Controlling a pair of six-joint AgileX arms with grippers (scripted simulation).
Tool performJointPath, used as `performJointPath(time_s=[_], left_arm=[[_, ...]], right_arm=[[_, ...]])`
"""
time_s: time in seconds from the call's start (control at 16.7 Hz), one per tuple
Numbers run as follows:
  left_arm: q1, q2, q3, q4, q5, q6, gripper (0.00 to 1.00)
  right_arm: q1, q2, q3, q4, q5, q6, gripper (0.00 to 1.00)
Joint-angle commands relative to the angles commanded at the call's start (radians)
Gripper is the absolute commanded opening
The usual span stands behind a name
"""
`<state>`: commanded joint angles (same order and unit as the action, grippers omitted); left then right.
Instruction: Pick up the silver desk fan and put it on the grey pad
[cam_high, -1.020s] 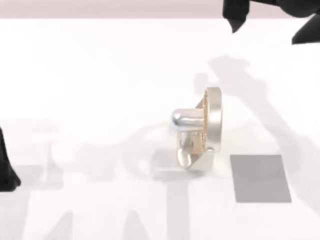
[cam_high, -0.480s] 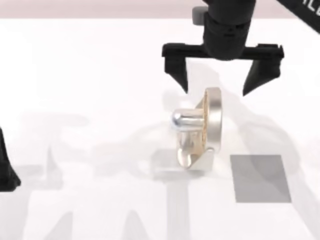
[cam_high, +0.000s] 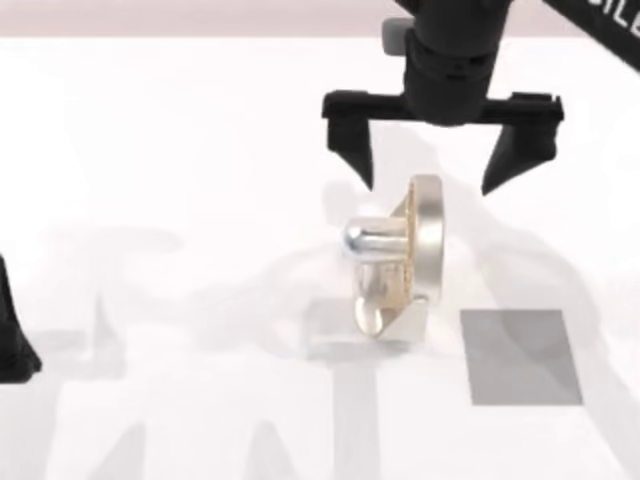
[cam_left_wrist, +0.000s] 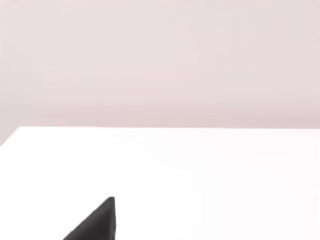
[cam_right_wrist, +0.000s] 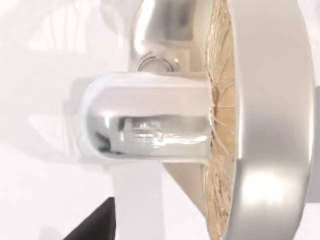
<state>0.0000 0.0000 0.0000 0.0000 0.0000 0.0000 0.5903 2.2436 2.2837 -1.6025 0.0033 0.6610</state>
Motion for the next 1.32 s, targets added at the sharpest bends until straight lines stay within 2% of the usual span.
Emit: performJointPath(time_s=[0.36, 0.66, 1.32], left_arm=[[0.000, 0.000, 0.000, 0.000, 0.000, 0.000, 1.00], [0.000, 0.000, 0.000, 0.000, 0.000, 0.000, 1.00], [0.000, 0.000, 0.000, 0.000, 0.000, 0.000, 1.00]], right_arm=[[0.004, -0.041, -0.232, 0.182, 0.000, 0.004, 1.00], [0.004, -0.045, -0.249, 0.197, 0.000, 0.004, 1.00], [0.004, -0.045, -0.249, 0.197, 0.000, 0.004, 0.17]])
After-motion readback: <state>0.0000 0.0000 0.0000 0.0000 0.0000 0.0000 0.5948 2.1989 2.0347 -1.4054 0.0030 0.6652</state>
